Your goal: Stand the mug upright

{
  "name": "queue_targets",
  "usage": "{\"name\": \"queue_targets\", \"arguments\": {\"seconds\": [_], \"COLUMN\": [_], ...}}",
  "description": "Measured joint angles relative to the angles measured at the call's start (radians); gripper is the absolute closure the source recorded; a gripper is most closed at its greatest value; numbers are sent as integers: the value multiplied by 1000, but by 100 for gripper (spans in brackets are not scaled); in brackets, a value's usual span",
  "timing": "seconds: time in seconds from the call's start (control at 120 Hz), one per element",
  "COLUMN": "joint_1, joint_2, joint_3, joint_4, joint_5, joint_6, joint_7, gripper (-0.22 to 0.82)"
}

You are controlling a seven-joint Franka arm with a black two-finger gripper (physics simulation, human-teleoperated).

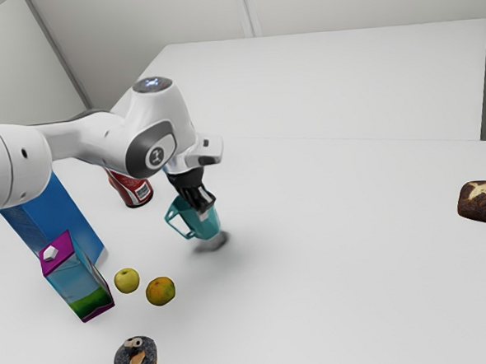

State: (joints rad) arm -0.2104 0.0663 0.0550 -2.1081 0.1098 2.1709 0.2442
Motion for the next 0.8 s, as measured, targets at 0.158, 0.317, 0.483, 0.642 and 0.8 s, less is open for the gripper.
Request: {"name": "queue_targets", "arguments": {"seconds": [0.158, 0.317, 0.483, 0.642, 0.8], "joint_1": [-5, -7, -6, -6, -6], "joint_2": [25, 38, 48, 49, 28], "joint_3": [0, 0, 0, 0, -1], "joint_4": [1, 3, 3, 3, 10], "joint_5": [7, 9, 9, 0, -8], "joint_6": [5, 8, 11, 11, 6], "joint_7": [-26, -48, -65, -71, -75], "gripper": [79, 79, 78, 52, 25]}}
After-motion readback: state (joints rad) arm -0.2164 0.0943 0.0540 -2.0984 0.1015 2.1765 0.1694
